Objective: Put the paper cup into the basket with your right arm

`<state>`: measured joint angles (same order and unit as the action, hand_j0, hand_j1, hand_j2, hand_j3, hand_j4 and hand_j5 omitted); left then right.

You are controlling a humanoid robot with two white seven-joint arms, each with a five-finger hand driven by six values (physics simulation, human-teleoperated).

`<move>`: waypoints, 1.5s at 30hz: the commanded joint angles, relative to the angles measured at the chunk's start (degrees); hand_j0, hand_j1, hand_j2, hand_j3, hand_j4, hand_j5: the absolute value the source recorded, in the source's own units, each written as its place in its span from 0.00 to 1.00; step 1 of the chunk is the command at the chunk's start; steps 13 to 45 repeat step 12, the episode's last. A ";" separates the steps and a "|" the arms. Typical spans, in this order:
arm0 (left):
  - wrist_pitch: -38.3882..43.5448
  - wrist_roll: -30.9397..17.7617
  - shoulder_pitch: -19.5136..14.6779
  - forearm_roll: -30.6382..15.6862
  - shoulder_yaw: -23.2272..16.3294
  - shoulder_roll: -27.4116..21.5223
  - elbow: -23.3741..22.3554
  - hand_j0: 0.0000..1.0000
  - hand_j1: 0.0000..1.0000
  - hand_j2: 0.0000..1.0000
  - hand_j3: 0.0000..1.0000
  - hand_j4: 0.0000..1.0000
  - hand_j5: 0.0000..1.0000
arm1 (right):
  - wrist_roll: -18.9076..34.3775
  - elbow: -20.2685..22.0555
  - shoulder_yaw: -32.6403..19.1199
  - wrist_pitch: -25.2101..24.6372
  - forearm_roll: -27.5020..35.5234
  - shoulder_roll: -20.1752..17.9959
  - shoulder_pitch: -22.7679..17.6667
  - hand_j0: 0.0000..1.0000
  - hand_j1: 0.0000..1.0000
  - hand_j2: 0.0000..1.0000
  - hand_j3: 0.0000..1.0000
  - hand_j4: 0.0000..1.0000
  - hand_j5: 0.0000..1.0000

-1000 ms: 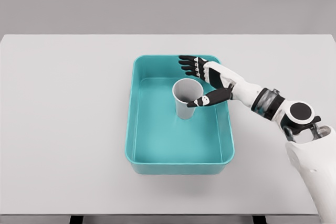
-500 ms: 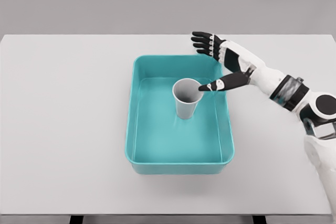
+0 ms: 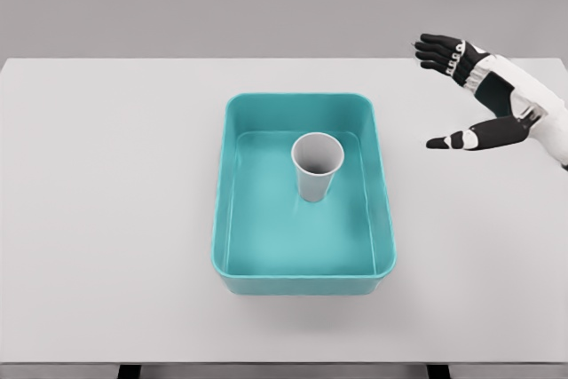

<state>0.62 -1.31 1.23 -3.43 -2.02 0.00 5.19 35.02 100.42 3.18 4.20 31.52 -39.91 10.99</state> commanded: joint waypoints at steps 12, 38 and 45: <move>0.09 -0.01 0.35 -0.26 0.08 0.00 -0.10 1.00 1.00 1.00 1.00 1.00 1.00 | -0.02 0.04 -0.37 4.85 0.30 -2.80 -2.38 1.00 1.00 1.00 1.00 1.00 1.00; 0.09 -0.01 0.35 -0.26 0.08 0.00 -0.10 1.00 1.00 1.00 1.00 1.00 1.00 | -0.02 0.04 -0.37 4.85 0.30 -2.80 -2.38 1.00 1.00 1.00 1.00 1.00 1.00; 0.09 -0.01 0.35 -0.26 0.08 0.00 -0.10 1.00 1.00 1.00 1.00 1.00 1.00 | -0.02 0.04 -0.37 4.85 0.30 -2.80 -2.38 1.00 1.00 1.00 1.00 1.00 1.00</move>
